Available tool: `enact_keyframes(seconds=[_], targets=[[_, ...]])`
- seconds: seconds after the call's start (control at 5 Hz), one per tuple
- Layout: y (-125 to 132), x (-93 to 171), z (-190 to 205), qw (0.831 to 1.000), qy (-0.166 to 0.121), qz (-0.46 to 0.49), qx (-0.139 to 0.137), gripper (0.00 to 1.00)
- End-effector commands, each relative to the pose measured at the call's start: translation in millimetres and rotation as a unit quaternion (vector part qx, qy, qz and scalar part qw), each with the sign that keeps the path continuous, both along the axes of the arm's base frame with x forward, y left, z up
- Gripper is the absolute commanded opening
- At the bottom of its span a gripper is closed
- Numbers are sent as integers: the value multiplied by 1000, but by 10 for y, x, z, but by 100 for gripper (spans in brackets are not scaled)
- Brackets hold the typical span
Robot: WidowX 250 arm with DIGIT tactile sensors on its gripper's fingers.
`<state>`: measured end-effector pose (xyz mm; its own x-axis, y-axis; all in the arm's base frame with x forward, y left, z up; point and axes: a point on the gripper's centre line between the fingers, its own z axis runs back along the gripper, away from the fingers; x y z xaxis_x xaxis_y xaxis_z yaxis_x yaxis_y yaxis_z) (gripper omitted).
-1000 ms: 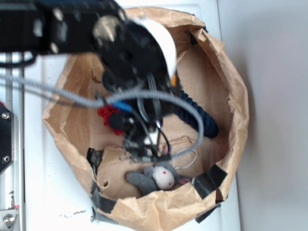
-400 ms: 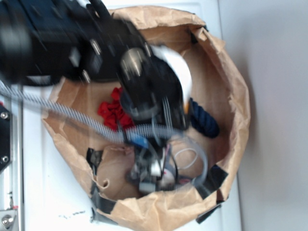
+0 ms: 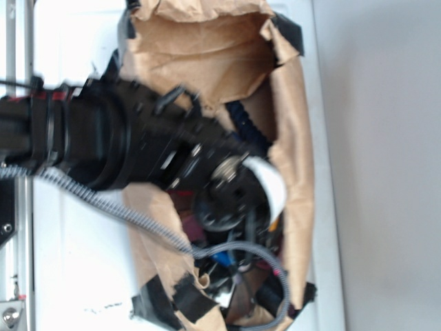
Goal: Grab the gray animal.
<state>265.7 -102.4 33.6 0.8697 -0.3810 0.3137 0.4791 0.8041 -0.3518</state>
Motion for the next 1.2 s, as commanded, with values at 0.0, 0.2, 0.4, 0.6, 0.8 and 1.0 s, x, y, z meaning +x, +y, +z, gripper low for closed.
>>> enact_keyframes(seconds=[0.0, 0.2, 0.4, 0.6, 0.8, 1.0], targets=[[29, -143, -10, 1000, -5, -9, 24, 0], [29, -145, -2, 1000, -11, -4, 24, 0], [209, -107, 200, 999, -28, 15, 25, 0], [469, -19, 552, 997, -68, 37, 20, 0], [791, 44, 1001, 993, -85, 78, -9, 0], [1066, 151, 1209, 990, -88, 110, -21, 0]])
